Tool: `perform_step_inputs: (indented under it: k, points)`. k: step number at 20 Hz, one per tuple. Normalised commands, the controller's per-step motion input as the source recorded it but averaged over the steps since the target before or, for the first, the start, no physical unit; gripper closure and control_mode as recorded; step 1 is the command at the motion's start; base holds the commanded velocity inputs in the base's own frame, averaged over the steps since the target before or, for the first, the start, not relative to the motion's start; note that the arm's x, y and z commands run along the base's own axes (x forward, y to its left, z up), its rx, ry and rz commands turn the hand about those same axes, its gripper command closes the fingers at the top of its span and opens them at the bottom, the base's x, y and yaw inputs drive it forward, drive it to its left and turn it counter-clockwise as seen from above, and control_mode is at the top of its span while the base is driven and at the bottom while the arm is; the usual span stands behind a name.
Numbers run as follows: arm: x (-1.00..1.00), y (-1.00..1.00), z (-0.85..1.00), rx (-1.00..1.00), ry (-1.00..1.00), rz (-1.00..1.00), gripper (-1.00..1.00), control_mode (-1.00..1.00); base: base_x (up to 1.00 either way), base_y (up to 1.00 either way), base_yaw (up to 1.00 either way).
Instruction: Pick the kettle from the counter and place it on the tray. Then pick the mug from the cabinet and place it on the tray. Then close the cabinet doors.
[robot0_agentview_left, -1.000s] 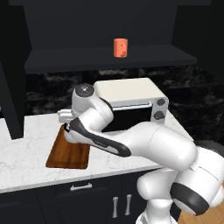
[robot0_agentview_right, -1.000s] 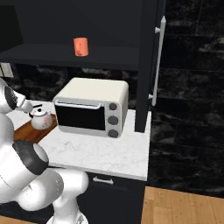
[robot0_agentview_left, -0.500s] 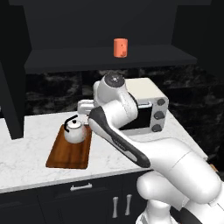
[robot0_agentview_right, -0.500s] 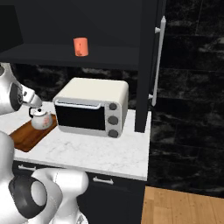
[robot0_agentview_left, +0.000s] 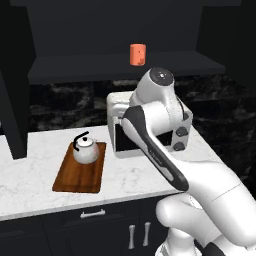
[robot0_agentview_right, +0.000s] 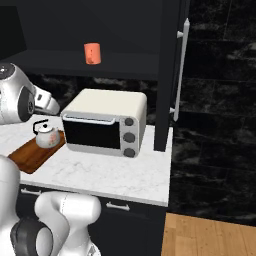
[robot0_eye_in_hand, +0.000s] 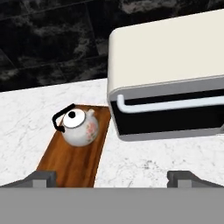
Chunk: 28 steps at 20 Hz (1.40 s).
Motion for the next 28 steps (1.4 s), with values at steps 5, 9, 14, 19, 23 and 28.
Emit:
perform_step_inputs:
  k: [5, 9, 14, 19, 23, 28]
  points:
    - [-0.01, -0.60, 0.48, 0.00, -0.04, 0.00, -1.00, -1.00, 0.00, 0.00, 0.00]
    - [-0.01, -0.41, 0.41, -0.02, -0.05, 0.00, -1.00, -1.00, 0.00, 0.00, 0.00]
    - [0.02, -0.29, 0.43, -0.05, -0.31, 0.00, -1.00, -1.00, 0.00, 0.00, 0.00]
    - [0.19, -0.20, 0.40, -0.03, -0.09, 0.00, -1.00, -1.00, 0.00, 0.00, 0.00]
    - [0.22, -0.27, 0.43, 0.00, -0.09, 0.00, -1.00, -1.00, 0.00, 0.00, 0.00]
    - [0.41, -0.15, 0.36, 0.00, 0.00, 0.00, -1.00, -1.00, 0.00, 0.00, 0.00]
